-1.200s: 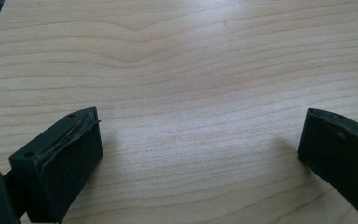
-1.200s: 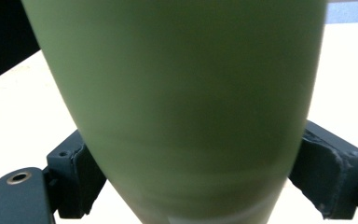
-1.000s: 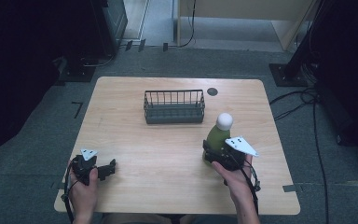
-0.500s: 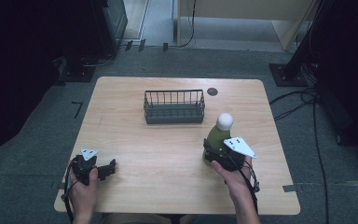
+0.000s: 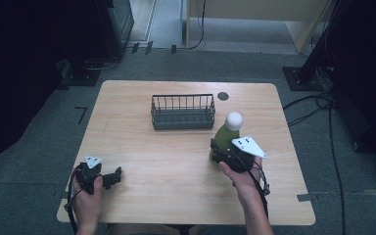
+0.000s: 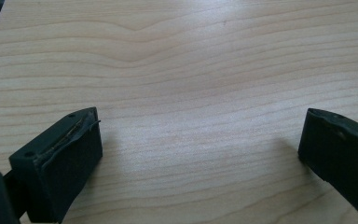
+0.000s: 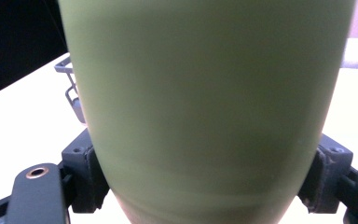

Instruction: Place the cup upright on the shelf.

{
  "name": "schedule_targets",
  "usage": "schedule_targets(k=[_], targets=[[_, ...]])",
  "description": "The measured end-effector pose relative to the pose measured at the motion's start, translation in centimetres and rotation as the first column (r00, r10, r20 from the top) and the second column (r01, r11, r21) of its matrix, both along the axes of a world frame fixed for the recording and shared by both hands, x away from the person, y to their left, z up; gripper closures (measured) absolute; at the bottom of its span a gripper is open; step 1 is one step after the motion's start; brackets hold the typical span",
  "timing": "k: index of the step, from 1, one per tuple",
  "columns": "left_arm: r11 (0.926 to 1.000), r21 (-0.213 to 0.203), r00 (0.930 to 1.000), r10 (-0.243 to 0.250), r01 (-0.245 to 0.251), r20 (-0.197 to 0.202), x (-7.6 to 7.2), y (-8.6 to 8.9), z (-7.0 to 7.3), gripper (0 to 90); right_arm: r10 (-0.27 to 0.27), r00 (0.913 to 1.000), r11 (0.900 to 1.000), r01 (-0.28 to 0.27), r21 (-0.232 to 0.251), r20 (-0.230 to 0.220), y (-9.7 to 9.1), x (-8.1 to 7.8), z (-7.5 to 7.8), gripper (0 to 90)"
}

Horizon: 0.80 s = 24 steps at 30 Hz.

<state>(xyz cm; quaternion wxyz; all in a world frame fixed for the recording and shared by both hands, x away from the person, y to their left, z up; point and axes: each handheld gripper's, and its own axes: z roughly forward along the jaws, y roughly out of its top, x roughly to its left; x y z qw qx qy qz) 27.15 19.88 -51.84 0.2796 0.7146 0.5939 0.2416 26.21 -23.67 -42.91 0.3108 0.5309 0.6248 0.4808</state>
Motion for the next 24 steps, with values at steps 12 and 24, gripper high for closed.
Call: schedule_targets(k=[12, 24], targets=[[1.0000, -0.003, 1.0000, 0.002, -0.002, 0.002, 0.0, 0.0, 0.0, 0.0, 0.026, 0.9995, 0.9996, -0.026, 0.010, 0.018, 1.6, 1.8, 1.5, 19.7], [1.0000, -0.002, 1.0000, 0.002, -0.002, 0.001, 0.0, 0.0, 0.0, 0.0, 0.052, 0.9976, 0.9987, -0.052, -0.006, 0.046, 3.5, 3.9, 3.6, 19.8]])
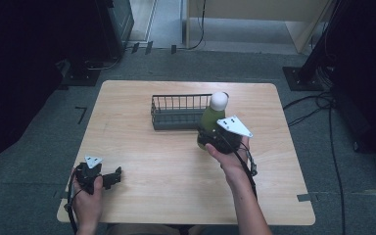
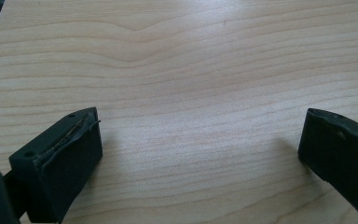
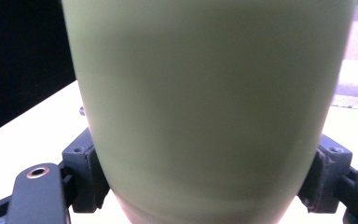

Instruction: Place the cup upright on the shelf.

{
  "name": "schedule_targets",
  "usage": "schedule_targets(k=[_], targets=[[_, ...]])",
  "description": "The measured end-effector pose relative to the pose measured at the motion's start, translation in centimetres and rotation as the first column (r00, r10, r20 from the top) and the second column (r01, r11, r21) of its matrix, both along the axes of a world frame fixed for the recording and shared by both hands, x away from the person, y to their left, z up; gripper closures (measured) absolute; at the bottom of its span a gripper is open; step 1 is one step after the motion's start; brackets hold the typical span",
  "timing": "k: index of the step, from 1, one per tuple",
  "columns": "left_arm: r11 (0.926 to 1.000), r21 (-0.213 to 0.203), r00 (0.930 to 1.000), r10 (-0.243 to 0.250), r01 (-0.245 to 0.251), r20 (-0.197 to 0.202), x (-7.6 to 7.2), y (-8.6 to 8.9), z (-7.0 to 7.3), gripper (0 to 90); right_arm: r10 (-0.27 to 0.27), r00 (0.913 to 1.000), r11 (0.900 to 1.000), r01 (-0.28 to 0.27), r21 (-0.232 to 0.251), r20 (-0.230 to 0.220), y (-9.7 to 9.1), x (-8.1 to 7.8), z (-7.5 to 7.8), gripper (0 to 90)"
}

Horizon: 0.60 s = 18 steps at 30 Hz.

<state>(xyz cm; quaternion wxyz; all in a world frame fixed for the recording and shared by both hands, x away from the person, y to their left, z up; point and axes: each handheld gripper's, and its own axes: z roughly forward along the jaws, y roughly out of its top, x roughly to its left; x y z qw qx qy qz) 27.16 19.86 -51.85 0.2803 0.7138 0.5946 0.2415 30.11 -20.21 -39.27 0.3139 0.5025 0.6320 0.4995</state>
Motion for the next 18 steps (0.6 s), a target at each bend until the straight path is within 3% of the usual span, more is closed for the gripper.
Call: schedule_targets(k=[18], targets=[[1.0000, 0.000, 1.0000, 0.000, 0.000, -0.001, 0.0, 0.0, 0.0, 0.0, 0.001, 0.9987, 0.9996, 0.000, -0.029, 0.052, 1.9, 3.3, 3.5, 19.9]])
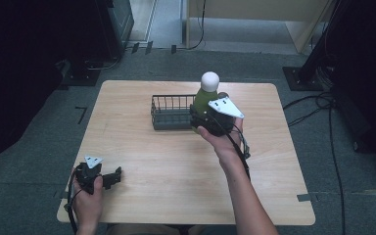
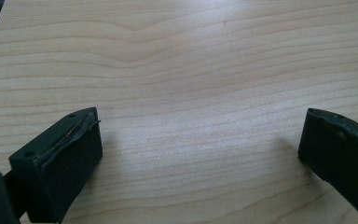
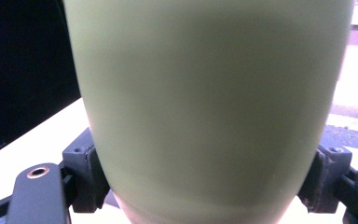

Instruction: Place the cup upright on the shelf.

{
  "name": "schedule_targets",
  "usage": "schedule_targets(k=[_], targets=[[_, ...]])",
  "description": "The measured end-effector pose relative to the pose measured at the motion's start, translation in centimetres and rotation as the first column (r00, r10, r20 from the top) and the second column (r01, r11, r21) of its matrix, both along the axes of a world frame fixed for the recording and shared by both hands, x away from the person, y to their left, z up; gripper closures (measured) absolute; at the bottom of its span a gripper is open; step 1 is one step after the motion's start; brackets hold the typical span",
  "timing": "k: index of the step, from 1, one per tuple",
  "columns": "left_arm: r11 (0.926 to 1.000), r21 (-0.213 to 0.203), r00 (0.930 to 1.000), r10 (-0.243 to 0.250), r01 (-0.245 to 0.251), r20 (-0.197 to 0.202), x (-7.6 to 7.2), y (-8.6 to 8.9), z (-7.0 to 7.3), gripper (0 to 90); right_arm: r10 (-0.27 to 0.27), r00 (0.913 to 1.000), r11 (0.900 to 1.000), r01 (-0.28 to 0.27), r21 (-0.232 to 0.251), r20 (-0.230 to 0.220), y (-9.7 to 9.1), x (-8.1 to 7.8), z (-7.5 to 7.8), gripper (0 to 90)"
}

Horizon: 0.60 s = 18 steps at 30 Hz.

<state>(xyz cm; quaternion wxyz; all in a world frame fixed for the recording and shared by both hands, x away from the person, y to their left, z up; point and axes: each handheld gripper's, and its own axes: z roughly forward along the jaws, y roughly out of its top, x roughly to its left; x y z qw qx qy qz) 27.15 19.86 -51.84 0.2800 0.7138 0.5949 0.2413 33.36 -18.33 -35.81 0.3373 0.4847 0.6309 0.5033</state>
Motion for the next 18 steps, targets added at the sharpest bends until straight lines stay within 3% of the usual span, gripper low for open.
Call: schedule_targets(k=[18], targets=[[1.0000, -0.001, 1.0000, 0.001, -0.001, 0.002, 0.0, 0.0, 0.0, 0.0, -0.012, 0.9997, 0.9997, 0.011, 0.022, 0.021, 1.0, 4.4, 2.0, 20.0]])
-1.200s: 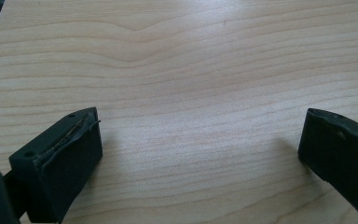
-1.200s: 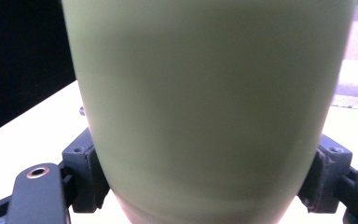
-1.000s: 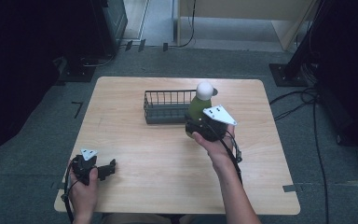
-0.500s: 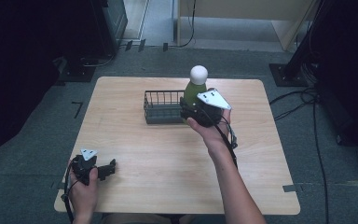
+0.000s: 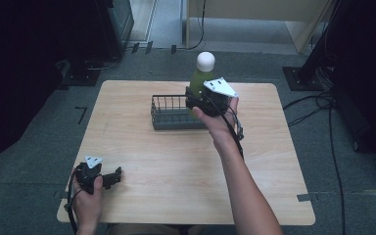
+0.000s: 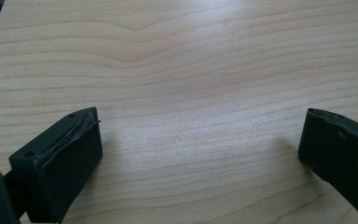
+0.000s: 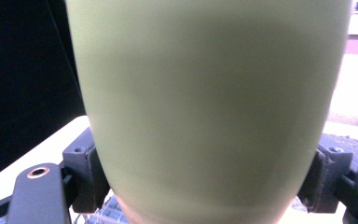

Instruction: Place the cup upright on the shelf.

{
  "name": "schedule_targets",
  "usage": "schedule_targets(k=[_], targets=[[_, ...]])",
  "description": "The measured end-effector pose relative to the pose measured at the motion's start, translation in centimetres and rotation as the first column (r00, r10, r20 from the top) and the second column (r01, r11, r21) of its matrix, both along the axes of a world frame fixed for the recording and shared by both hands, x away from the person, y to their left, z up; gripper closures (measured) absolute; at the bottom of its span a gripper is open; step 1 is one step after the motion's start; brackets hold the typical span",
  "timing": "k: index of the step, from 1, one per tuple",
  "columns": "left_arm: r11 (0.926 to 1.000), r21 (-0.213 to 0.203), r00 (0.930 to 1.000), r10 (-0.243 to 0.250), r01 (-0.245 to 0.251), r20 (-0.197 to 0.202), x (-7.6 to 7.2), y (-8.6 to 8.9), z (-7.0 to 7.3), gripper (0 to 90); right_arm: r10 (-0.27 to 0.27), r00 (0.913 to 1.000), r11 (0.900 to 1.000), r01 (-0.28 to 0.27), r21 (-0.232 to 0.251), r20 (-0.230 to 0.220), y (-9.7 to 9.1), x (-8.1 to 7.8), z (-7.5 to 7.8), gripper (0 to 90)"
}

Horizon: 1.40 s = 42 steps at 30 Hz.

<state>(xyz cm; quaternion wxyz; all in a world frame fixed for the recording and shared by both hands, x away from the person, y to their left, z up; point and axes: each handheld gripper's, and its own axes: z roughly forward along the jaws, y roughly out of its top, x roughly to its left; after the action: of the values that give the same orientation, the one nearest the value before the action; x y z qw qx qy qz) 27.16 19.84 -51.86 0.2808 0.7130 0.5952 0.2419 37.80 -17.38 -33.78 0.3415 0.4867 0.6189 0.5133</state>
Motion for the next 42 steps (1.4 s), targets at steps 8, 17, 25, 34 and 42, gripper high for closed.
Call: schedule_targets(k=[8, 17, 25, 34, 42], targets=[[1.0000, 0.001, 1.0000, -0.001, 0.001, -0.001, 0.0, 0.0, 0.0, 0.0, -0.016, 0.9999, 0.9997, 0.016, -0.016, 0.004, 0.7, 2.2, 0.2, 20.0], [1.0000, 0.002, 1.0000, -0.002, 0.002, -0.001, 0.0, 0.0, 0.0, 0.0, -0.017, 0.9997, 0.9992, 0.018, -0.035, 0.015, 0.8, 4.0, -0.8, 20.0], [1.0000, 0.001, 1.0000, 0.000, 0.000, -0.001, 0.0, 0.0, 0.0, 0.0, -0.003, 1.0000, 0.9991, 0.003, -0.042, -0.004, 1.4, 4.8, -2.1, 20.0], [1.0000, 0.001, 1.0000, -0.001, 0.001, -0.001, 0.0, 0.0, 0.0, 0.0, 0.015, 0.9991, 0.9997, -0.016, -0.016, -0.041, 2.5, 5.6, -4.0, 20.0], [1.0000, 0.001, 1.0000, -0.001, 0.001, -0.001, 0.0, 0.0, 0.0, 0.0, 0.033, 0.9972, 0.9990, -0.034, -0.027, -0.068, 4.0, 6.0, -5.1, 20.0]])
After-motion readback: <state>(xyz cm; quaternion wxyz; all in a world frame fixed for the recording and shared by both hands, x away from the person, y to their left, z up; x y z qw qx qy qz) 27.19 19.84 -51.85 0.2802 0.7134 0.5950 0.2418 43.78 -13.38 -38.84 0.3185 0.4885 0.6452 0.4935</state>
